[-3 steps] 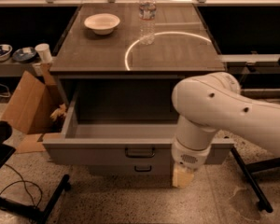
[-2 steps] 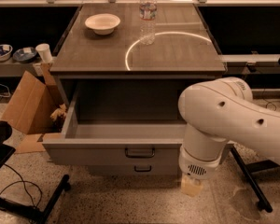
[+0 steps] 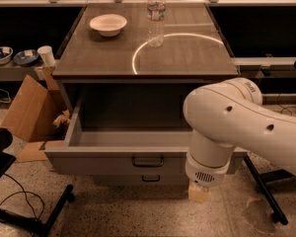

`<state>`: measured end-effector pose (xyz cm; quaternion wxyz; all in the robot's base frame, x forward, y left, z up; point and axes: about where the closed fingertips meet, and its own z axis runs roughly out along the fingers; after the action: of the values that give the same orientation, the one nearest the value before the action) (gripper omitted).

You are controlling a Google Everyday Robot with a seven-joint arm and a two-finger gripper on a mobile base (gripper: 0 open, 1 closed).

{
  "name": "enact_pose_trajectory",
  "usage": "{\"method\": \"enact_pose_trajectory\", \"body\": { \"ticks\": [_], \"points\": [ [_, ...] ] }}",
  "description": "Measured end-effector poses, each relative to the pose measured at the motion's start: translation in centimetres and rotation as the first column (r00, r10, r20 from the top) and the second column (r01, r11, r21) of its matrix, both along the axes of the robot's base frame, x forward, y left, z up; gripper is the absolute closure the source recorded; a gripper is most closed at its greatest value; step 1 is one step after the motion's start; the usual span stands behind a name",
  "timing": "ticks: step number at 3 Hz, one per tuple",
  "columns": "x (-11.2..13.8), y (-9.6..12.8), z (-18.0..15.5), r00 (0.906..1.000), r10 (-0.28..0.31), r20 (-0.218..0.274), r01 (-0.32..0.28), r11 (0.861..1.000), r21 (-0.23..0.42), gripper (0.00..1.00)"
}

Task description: Open top drawer

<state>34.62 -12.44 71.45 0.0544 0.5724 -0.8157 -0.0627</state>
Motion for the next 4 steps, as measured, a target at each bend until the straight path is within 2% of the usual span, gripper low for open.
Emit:
{"method": "enact_pose_trajectory", "body": {
  "ticks": [1,2,3,4],
  "points": [
    [1.9,0.8,1.0,0.9967,0.053,0.061,-0.051,0.998,-0.023,0.44],
    [5.4,1.3,3.5,0.981,0.12,0.153,-0.109,0.991,-0.074,0.2],
    [9.3,1.0,4.8,0.9606,0.158,0.228,-0.139,0.985,-0.098,0.0],
    [12.3,0.3,3.8,0.9552,0.155,0.252,-0.132,0.986,-0.103,0.0]
  ]
}}
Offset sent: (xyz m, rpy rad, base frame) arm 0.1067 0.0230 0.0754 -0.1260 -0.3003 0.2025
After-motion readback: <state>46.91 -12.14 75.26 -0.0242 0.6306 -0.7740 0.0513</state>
